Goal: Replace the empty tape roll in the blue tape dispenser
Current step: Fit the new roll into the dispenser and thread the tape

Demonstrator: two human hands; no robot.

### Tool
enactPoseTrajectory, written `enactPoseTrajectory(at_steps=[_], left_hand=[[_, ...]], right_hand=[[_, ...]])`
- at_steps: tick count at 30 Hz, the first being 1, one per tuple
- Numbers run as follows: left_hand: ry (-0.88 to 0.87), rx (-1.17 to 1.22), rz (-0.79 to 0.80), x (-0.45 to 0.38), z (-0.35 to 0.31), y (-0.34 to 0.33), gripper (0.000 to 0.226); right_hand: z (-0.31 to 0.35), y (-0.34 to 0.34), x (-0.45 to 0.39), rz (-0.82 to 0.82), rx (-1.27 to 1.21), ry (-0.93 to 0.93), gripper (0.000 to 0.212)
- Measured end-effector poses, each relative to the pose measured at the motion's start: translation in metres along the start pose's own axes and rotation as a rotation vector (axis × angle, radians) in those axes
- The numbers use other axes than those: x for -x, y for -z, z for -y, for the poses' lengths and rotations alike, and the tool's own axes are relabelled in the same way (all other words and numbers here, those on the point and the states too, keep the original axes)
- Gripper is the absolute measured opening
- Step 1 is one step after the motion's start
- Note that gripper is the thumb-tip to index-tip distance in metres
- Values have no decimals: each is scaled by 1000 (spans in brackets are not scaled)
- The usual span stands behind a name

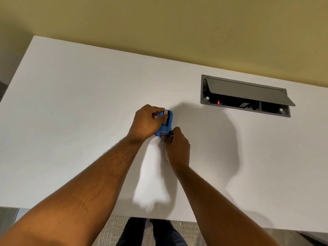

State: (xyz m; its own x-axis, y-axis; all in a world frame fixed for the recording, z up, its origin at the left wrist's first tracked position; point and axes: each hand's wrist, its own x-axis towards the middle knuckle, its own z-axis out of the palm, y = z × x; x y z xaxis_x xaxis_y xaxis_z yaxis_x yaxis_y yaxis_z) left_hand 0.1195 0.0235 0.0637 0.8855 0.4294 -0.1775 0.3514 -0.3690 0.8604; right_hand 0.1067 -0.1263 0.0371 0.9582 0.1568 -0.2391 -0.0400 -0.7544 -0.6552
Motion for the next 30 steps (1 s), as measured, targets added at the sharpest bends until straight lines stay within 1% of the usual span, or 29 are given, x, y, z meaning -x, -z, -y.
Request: enactPoseTrajectory(at_steps=[5,10,16,17,20,21,24,27,30], left_hand=[[-2,-26,11,0,-3,1,28],[60,-19,85,-2,-9,6,30],[81,-103,174,0,-16,10,36],[84,-118,190,1,-16,11,38],[98,-161,228,5,-17,14,41],[96,-160,226,7,-16,16,41],[63,-141,217,20,-18,22,29],[47,-166,189,29,-20,28,29],[65,-223,207,34,-26,38,30]], right_hand=[[-1,1,-3,16,21,10,24],[4,12,-8,96,19,-2,29],[9,19,-14,168,41,-12,27],[9,21,-14,182,40,-8,29],[9,27,-10,252,37,35,52],[8,28,-9,269,43,46,56],[6,33,-1,318,94,46,63],[4,40,5,353,146,47,64],[6,54,12,337,182,101,65]])
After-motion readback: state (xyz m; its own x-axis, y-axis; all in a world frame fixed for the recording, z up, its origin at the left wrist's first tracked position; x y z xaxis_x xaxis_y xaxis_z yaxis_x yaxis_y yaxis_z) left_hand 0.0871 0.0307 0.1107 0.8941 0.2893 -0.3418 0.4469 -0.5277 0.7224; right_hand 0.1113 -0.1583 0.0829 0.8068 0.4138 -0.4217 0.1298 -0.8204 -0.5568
